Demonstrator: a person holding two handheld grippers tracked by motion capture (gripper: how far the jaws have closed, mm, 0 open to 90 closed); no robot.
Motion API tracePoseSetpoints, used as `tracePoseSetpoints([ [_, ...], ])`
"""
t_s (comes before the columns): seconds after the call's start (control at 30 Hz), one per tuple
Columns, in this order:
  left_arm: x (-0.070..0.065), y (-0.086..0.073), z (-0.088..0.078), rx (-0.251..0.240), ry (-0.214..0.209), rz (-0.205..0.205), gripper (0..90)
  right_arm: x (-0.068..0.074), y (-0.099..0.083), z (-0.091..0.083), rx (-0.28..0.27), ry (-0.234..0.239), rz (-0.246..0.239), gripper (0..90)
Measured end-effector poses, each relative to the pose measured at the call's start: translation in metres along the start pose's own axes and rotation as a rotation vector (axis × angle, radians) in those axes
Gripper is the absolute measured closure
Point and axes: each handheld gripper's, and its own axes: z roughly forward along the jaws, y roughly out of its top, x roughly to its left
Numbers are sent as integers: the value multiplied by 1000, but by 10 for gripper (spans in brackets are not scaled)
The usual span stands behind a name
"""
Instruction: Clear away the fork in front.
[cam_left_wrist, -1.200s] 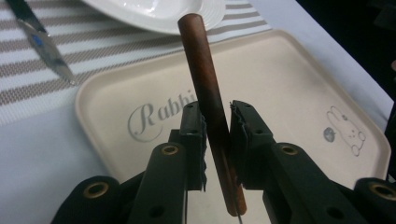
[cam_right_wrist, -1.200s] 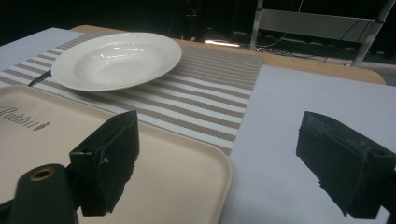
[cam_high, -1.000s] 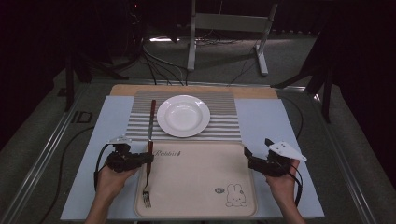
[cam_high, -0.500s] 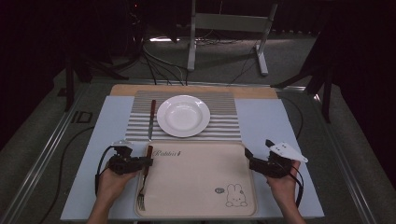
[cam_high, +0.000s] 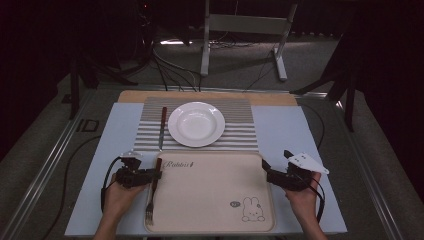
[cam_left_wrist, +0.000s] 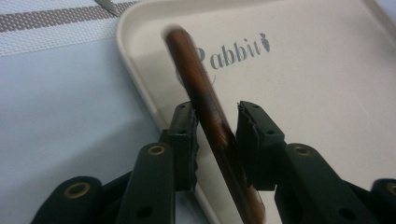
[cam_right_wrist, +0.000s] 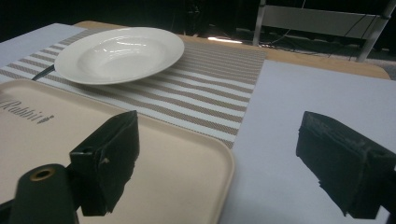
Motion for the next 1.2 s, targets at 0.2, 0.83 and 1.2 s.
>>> tracePoseSetpoints([
  [0.2,-2,0,-2,-23,16,5,642,1,-1,0,2,3,-1,134],
  [0.83,-15,8,-45,-340,91,57,367,-1,-6,-7,0,7,4,131],
  [1.2,-18,8,-71,-497,216,85,142,-1,-10,-14,-12,15,7,124],
])
